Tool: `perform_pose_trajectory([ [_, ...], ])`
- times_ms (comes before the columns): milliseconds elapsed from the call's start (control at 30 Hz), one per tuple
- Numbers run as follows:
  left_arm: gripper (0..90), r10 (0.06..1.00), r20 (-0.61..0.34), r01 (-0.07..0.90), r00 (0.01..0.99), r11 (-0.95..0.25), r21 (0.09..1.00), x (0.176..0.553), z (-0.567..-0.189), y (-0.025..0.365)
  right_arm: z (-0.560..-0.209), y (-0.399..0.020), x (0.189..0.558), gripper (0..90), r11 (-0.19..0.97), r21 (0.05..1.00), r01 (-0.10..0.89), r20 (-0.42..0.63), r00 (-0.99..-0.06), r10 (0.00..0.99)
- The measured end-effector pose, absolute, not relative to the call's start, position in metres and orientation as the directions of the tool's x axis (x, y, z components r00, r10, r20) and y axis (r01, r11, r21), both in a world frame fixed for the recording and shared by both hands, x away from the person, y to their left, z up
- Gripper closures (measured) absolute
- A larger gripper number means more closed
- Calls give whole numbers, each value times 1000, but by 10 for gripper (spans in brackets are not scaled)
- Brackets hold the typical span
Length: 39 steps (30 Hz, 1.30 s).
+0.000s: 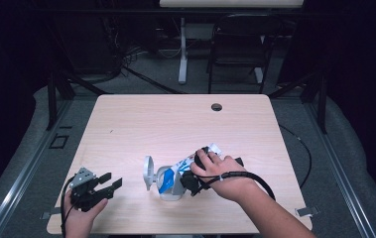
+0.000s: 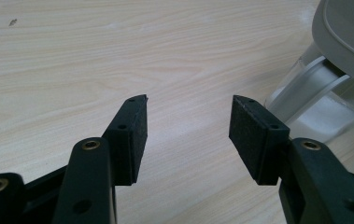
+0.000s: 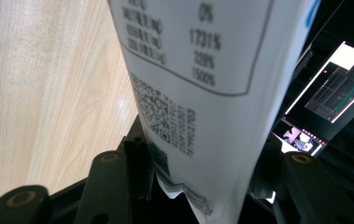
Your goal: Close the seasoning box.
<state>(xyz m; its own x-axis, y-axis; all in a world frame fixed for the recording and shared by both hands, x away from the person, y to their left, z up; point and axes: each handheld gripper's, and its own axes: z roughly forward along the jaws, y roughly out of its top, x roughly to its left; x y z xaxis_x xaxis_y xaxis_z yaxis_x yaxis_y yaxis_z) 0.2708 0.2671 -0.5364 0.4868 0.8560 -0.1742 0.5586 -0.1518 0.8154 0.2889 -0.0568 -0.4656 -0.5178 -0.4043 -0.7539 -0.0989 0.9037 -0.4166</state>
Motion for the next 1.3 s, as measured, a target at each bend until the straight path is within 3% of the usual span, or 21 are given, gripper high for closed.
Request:
perform_pose_trajectory([
  [1300, 473, 856, -173, 557, 487, -151, 817, 270, -535, 267, -464, -56, 286, 574, 899, -426, -103, -754, -508, -416],
])
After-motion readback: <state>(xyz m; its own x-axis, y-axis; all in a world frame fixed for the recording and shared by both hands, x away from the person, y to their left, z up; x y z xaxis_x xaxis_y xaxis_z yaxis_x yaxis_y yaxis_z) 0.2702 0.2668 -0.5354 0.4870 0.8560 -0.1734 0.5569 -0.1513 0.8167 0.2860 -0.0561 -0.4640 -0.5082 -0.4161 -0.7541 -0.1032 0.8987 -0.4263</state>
